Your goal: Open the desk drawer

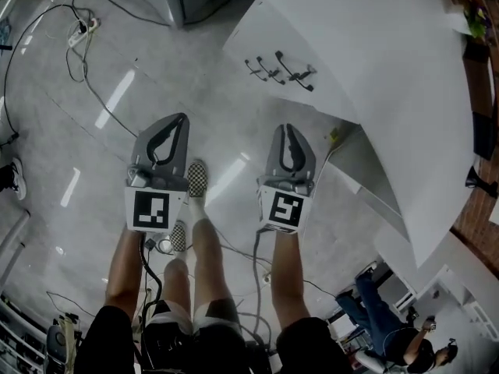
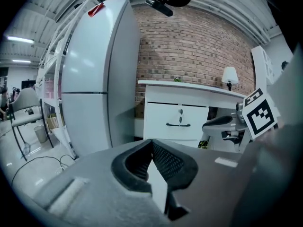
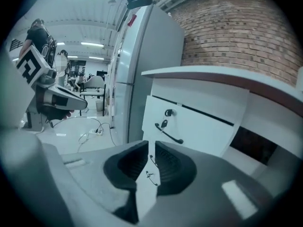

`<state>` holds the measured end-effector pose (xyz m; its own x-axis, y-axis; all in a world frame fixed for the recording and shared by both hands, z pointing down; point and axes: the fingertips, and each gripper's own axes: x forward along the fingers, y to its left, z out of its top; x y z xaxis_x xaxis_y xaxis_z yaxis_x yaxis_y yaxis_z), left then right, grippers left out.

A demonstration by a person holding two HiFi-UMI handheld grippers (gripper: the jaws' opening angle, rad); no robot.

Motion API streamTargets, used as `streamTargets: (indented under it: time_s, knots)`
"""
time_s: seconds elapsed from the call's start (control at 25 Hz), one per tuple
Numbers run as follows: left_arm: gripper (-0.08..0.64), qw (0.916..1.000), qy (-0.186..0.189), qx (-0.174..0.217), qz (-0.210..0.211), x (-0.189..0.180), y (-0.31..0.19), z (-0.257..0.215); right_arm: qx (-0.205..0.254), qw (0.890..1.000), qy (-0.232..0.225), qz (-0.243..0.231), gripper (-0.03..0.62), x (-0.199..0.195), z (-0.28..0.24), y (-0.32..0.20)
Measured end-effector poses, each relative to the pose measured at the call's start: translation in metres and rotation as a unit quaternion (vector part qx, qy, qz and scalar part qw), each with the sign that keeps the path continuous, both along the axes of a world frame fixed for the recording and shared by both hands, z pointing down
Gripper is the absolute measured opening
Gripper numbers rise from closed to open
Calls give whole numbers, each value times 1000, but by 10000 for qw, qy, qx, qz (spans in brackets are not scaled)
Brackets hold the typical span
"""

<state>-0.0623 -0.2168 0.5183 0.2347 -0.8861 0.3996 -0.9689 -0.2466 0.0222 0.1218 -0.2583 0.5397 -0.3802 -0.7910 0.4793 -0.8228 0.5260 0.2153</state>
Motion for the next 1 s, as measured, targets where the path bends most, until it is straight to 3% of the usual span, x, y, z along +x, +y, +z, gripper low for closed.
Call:
streamTargets:
  time_s: [0.28,0.4,0.64,1.0]
  knots:
    - [11,9998,-59,-62,181,6,0,61,-84,9980,515,-360,169,-7,68,-11]
    - [11,9997,-37,-141,201,9,2,83,-154,9936,936,-605,207,-8,96,-18]
    - [11,9994,-8,-258,223,15,4,121,-224,9822,1553,-1031,261,-12,146,-29]
    - [11,9992,93,-361,169,17,1,167,-358,9703,2115,-1121,284,-8,201,-61]
